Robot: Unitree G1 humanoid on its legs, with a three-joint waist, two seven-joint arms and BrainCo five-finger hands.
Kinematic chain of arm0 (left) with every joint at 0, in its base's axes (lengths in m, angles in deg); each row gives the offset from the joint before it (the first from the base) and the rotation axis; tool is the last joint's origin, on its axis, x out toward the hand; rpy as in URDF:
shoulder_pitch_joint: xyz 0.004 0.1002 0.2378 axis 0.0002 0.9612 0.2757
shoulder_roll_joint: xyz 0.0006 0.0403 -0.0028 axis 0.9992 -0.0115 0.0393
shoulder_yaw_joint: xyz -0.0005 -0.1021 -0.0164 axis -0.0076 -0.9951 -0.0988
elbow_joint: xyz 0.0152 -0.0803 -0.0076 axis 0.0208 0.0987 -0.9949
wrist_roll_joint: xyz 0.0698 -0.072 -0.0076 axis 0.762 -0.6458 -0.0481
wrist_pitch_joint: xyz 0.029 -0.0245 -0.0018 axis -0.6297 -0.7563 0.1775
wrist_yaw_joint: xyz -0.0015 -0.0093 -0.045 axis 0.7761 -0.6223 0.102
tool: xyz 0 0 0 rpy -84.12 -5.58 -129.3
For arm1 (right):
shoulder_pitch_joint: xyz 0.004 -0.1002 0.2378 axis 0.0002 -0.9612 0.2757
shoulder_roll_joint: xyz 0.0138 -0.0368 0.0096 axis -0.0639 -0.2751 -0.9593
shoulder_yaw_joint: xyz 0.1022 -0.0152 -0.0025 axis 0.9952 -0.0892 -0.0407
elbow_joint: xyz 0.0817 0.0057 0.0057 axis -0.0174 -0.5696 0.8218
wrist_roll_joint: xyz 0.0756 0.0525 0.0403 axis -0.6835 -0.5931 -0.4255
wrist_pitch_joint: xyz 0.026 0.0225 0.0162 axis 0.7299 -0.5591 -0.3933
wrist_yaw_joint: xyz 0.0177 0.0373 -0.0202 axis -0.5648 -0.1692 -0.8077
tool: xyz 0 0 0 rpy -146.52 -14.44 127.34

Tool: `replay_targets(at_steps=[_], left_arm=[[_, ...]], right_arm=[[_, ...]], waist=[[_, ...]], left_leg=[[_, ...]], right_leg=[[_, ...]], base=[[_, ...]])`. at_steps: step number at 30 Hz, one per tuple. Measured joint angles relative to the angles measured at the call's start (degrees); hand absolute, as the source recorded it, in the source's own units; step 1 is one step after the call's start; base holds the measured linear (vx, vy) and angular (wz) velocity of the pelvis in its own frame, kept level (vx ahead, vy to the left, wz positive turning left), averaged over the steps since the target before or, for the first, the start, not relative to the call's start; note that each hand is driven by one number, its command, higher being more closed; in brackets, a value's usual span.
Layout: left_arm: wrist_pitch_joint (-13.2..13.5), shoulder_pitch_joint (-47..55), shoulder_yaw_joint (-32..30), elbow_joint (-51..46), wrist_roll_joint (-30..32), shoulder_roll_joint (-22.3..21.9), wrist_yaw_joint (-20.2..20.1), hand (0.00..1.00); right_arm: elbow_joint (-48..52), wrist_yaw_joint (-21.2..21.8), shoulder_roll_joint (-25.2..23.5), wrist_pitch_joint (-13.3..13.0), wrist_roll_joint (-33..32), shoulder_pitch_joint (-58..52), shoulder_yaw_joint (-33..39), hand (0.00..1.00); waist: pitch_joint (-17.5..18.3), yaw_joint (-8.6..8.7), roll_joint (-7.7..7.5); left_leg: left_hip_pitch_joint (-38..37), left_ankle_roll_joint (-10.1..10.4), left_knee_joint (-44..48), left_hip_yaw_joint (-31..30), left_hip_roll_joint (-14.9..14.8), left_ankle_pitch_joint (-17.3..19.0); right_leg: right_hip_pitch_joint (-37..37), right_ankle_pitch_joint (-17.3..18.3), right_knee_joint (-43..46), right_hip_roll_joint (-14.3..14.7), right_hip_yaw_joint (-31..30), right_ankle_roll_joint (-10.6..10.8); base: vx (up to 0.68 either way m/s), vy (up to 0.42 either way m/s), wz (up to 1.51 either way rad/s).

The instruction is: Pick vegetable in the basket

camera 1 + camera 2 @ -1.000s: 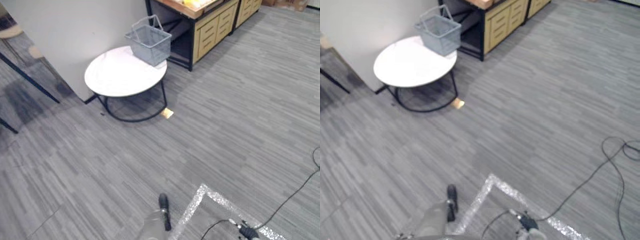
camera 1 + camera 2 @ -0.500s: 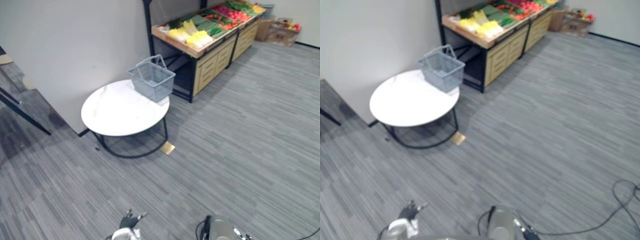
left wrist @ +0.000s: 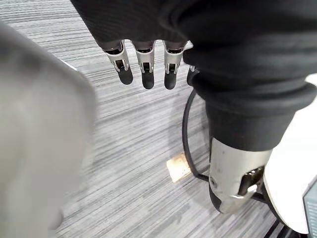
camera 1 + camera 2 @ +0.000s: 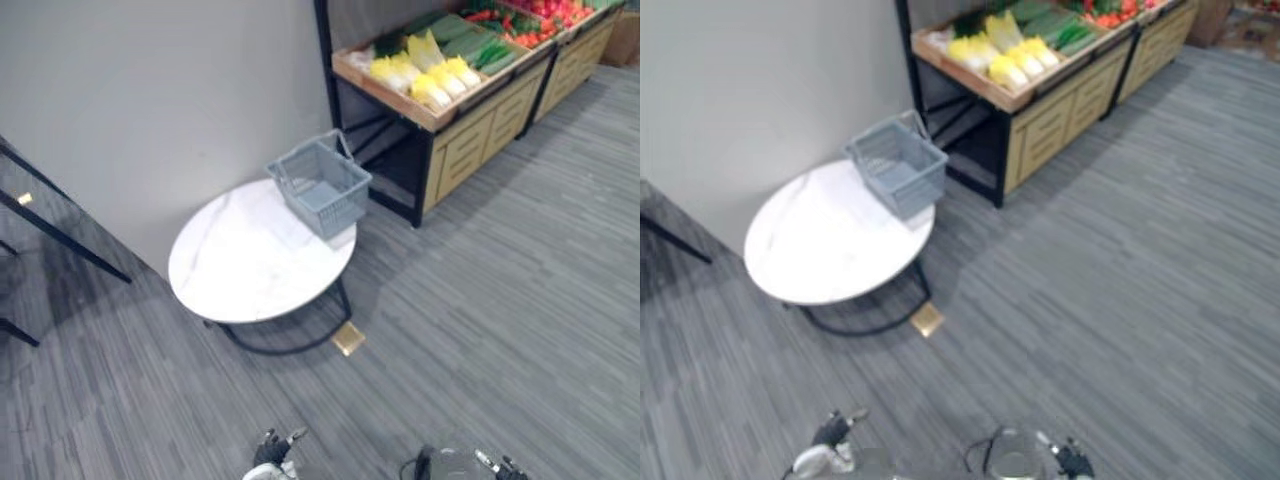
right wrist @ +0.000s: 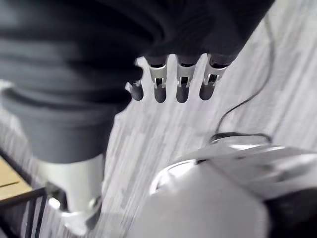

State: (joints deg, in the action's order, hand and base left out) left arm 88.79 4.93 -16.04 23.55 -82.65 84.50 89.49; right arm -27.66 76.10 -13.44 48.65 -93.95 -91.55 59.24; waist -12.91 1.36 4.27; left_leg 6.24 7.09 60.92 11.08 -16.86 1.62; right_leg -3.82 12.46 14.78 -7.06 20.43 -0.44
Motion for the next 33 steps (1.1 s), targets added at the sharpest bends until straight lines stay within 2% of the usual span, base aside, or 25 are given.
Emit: replay_targets(at_steps=[2,3,4,6,7,8,9,10,11,12,13,14,15,16,18,19,21,23,25,27,28,29,30,32,33], left_arm=[[0.78,0.00,-0.70,-0.63,-0.07,0.31,-0.08,0.00],[1.04,0.02,-0.57,-0.79,-0.01,0.53,-0.03,0.00],[1.11,0.09,-0.51,-0.75,-0.01,0.67,0.09,0.00],[1.12,1.10,-0.10,-0.78,0.19,0.93,0.26,0.00],[1.10,1.50,-0.01,-0.72,0.25,1.12,0.30,0.00],[0.95,2.74,0.73,-0.09,0.33,1.99,0.34,0.00],[0.58,3.82,1.24,0.52,0.37,3.63,0.29,0.00],[0.54,4.08,1.85,0.74,0.41,4.19,0.40,0.00],[0.55,4.16,2.84,1.75,0.36,4.83,0.45,0.00],[0.52,4.18,3.28,2.22,0.34,5.56,0.51,0.00],[0.44,4.18,3.48,2.61,0.36,5.78,0.53,0.00],[0.06,4.54,3.52,2.67,0.32,5.78,0.62,0.00],[-0.68,4.94,4.11,2.72,0.34,5.70,0.63,0.00],[-0.73,4.84,5.90,2.47,0.31,5.77,0.70,0.00],[-0.67,4.47,7.05,2.30,0.15,5.74,0.70,0.00],[-0.61,4.16,7.33,1.98,0.09,5.87,0.81,0.00],[-0.54,3.67,7.30,1.80,-0.03,5.76,1.13,0.00],[-0.17,3.09,7.28,1.48,-0.71,5.58,1.56,0.00],[-0.20,2.78,6.90,1.93,-0.85,5.70,2.06,0.00],[-0.23,3.54,6.02,2.52,-0.84,5.66,2.28,0.00],[-0.23,3.98,5.82,2.59,-0.82,5.75,2.34,0.00],[-0.26,4.58,5.48,2.74,-0.70,6.34,2.35,0.00],[-0.47,4.66,5.29,3.64,-0.63,6.00,2.37,0.00],[-0.46,5.23,4.62,4.33,-0.27,4.01,2.27,0.00],[-0.46,5.49,3.63,4.33,-0.25,3.49,2.30,0.00]], right_arm=[[-0.86,-0.43,0.68,0.10,0.00,0.70,-0.68,0.00],[-0.71,-0.46,0.90,0.09,-0.07,0.75,-0.83,0.00],[-0.12,-0.46,1.00,0.00,-0.08,0.85,-1.12,0.00],[1.11,-0.47,0.96,-0.18,-0.09,1.01,-3.19,0.00],[1.71,-0.44,1.07,-0.34,-0.10,1.08,-4.17,0.00],[1.77,-0.39,0.80,-0.37,-0.11,1.90,-6.17,0.00],[1.75,-0.11,-0.29,-0.47,-0.12,1.98,-7.83,0.00],[1.84,0.07,-0.51,-0.70,-0.12,2.15,-8.56,0.00],[1.79,0.19,-0.53,-0.82,-0.08,2.17,-9.78,0.00],[1.51,0.29,-0.72,-0.81,0.17,2.30,-10.02,0.00],[1.44,0.34,-0.79,-0.81,0.55,2.35,-10.09,0.00],[1.34,0.44,-0.80,-0.81,0.77,2.69,-10.64,0.00],[1.53,0.80,-0.88,-1.04,1.46,2.98,-11.31,0.00],[2.17,1.27,-0.97,-1.56,1.69,2.89,-11.69,0.00],[3.38,1.27,-0.94,-1.59,1.75,2.98,-11.71,0.00],[4.06,1.28,-0.99,-1.65,1.76,2.94,-11.71,0.00],[4.16,1.26,-0.95,-1.90,1.72,2.95,-11.58,0.00],[4.24,1.25,-1.00,-2.57,1.61,3.09,-11.52,0.00],[3.89,1.31,-1.14,-2.55,1.58,2.93,-11.45,0.00],[3.88,1.33,-1.14,-2.53,1.57,2.95,-11.52,0.00],[3.85,1.35,-1.17,-2.53,1.61,2.87,-11.63,0.00],[3.58,1.45,-1.27,-2.46,1.56,2.58,-12.00,0.00],[3.61,1.40,-0.68,-2.47,1.49,2.61,-11.99,0.00],[3.45,1.33,2.19,-2.23,1.56,2.06,-12.31,0.00],[3.36,1.38,2.87,-1.97,1.56,2.38,-13.07,0.00]], waist=[[-0.02,-0.74,0.01],[0.05,-1.17,-0.19],[0.03,-1.52,-0.26],[0.31,-1.61,0.20],[0.45,-1.66,0.45],[1.09,-2.48,-0.09],[2.46,-3.06,-3.04],[2.88,-3.00,-4.13],[3.59,-3.06,-5.30],[3.63,-3.00,-6.17],[3.59,-3.00,-6.50],[3.50,-3.17,-6.61],[3.38,-2.71,-5.93],[3.15,-2.04,-5.28],[2.83,-1.62,-4.20],[2.84,-1.26,-4.06],[2.89,-0.87,-4.14],[2.99,-0.06,-4.17],[3.11,-1.09,-4.50],[3.24,-1.81,-4.81],[3.45,-1.81,-5.14],[4.10,-1.83,-6.39],[4.20,-1.63,-5.66],[5.71,-1.98,-2.39],[5.94,-1.90,-1.95]], left_leg=[[5.53,-1.45,-5.84,3.66,1.87,4.68],[7.50,-1.48,-16.60,5.30,4.68,5.61],[7.65,-2.34,-30.84,7.38,7.20,4.74],[7.54,-2.82,-50.12,10.00,9.01,0.24],[8.39,-2.98,-51.91,10.83,8.58,0.18],[9.88,-6.97,-48.22,11.02,8.26,-4.15],[9.83,-9.38,-46.97,11.61,9.94,-3.90],[9.74,-10.48,-46.99,11.56,11.22,-3.12],[9.27,-11.59,-47.04,10.97,13.01,-1.93],[7.00,-12.09,-48.11,10.41,14.91,-0.87],[5.33,-12.30,-48.84,10.09,15.74,-0.28],[2.37,-12.46,-49.93,9.83,16.43,0.63],[-1.71,-12.60,-50.82,9.05,16.56,1.63],[-6.94,-12.64,-52.94,7.96,16.67,1.67],[-11.58,-12.56,-55.96,7.02,16.55,1.67],[-13.93,-12.28,-57.31,6.03,16.37,1.85],[-15.13,-11.89,-57.79,4.92,16.11,2.08],[-15.46,-8.51,-57.91,1.06,14.47,4.24],[-14.73,-6.24,-57.63,-0.93,12.98,5.99],[-14.72,-3.77,-57.43,-2.48,11.00,7.31],[-14.71,-2.67,-57.46,-2.94,10.23,7.71],[-14.57,0.10,-57.83,-4.53,9.16,7.73],[-14.66,1.60,-58.98,-6.35,6.58,7.44],[-14.62,2.61,-60.08,-6.97,3.98,3.77],[-14.80,3.20,-61.59,-5.78,3.07,-0.21]], right_leg=[[-4.72,-0.25,-4.13,-0.16,0.61,1.43],[-6.93,-0.37,-6.01,-0.76,0.82,3.09],[-9.11,0.27,-7.74,-1.14,0.68,4.09],[-12.53,1.86,-10.52,-0.45,0.46,5.60],[-13.48,2.58,-11.13,0.33,0.11,6.05],[-15.07,3.86,-11.79,0.75,-1.60,5.76],[-15.41,4.38,-10.88,-1.63,-3.43,4.24],[-14.81,3.75,-9.06,-2.72,-4.43,3.63],[-11.42,1.92,-1.75,-4.62,-6.34,4.70],[-7.64,-0.84,9.89,-6.89,-8.31,7.94],[-5.55,-3.49,16.27,-7.96,-9.39,9.67],[-2.03,-7.11,26.03,-9.13,-11.54,13.72],[1.25,-8.52,36.44,-9.44,-12.11,16.25],[4.15,-7.40,43.72,-10.32,-8.93,14.32],[6.32,-4.89,44.38,-11.05,-5.55,10.09],[7.87,-3.43,41.53,-11.72,-3.40,7.74],[9.01,-2.33,36.19,-12.45,-1.64,7.01],[10.23,-2.67,16.42,-12.63,-1.69,7.37],[10.48,-5.87,1.40,-12.69,-5.22,8.30],[10.93,-8.66,-4.98,-12.72,-8.69,8.84],[10.98,-8.71,-6.02,-12.71,-9.87,8.95],[11.06,-9.68,-6.53,-12.39,-11.46,10.98],[11.66,-12.65,-3.55,-10.05,-10.76,12.52],[12.63,-9.81,-0.62,-7.23,-8.12,10.01],[12.28,-8.41,0.52,-6.42,-6.46,9.13]], base=[[0.46,-0.002,-0.09],[0.44,0.075,-0.20],[0.46,0.100,-0.22],[0.46,0.159,-0.18],[0.57,0.247,-0.33],[0.61,0.227,-0.32],[0.61,0.201,-0.20],[0.61,0.183,0.22],[0.60,0.227,0.56],[0.60,0.244,0.61],[0.60,0.226,0.46],[0.56,0.173,0.30],[0.72,0.188,0.41],[0.58,0.119,0.39],[0.39,0.015,0.36],[0.30,-0.087,0.48],[0.27,-0.171,0.55],[0.26,-0.280,0.73],[0.19,-0.344,0.35],[0.17,-0.400,0.28],[0.21,-0.538,0.46],[0.20,-0.582,0.65],[0.27,-0.673,0.71],[0.34,-0.538,0.57],[0.31,-0.386,0.46]])
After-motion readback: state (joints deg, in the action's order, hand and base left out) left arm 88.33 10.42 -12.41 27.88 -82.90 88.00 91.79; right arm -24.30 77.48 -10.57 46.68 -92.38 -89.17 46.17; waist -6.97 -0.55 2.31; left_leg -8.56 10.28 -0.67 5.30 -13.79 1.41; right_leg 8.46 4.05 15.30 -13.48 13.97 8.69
